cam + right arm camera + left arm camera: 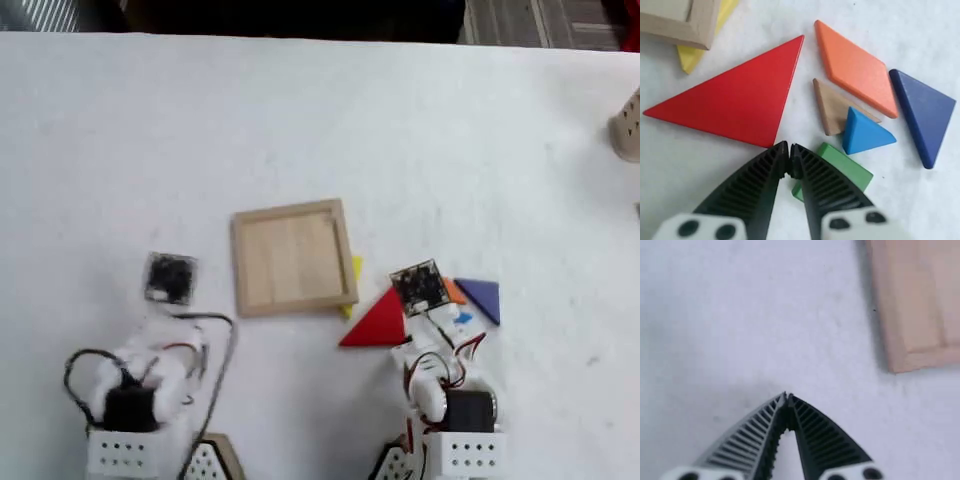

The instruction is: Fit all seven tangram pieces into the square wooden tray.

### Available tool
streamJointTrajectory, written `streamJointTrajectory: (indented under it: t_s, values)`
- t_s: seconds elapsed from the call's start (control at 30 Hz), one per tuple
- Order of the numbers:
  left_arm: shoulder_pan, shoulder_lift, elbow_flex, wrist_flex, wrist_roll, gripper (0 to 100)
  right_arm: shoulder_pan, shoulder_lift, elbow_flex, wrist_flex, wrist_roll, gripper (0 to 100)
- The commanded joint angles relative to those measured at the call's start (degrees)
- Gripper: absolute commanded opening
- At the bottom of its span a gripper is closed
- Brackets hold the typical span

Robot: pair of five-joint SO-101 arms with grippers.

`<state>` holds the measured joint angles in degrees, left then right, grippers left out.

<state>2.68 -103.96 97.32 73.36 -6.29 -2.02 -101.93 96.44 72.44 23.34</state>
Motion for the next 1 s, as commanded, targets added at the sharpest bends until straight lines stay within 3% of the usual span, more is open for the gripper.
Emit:
streamJointTrajectory:
  t_s: [0.0,0.4,0.67,0.8,0.87,0.97]
  values:
    - [0.9,-0.6,-0.4,0.5,-0.1,2,0.4,-0.7,0.4,0.0,-0.3,1.8]
    - [0.7,-0.6,-2.0,0.5,-0.4,2,0.4,-0.7,0.4,0.0,-0.2,1.8]
    - [-9.4,-0.6,-8.1,-0.4,-0.5,3,0.4,-0.7,0.4,0.0,-0.2,1.8]
    - [-9.4,-0.6,-8.2,-5.5,-4.5,16,0.4,-0.7,0.4,0.0,-0.2,1.8]
    - [-9.4,-0.4,-8.7,-8.0,-1.3,23,0.4,-0.7,0.4,0.0,-0.2,1.8]
    - [-9.5,-0.2,-10.2,-11.0,2.5,20,0.4,-0.7,0.4,0.0,-0.2,1.8]
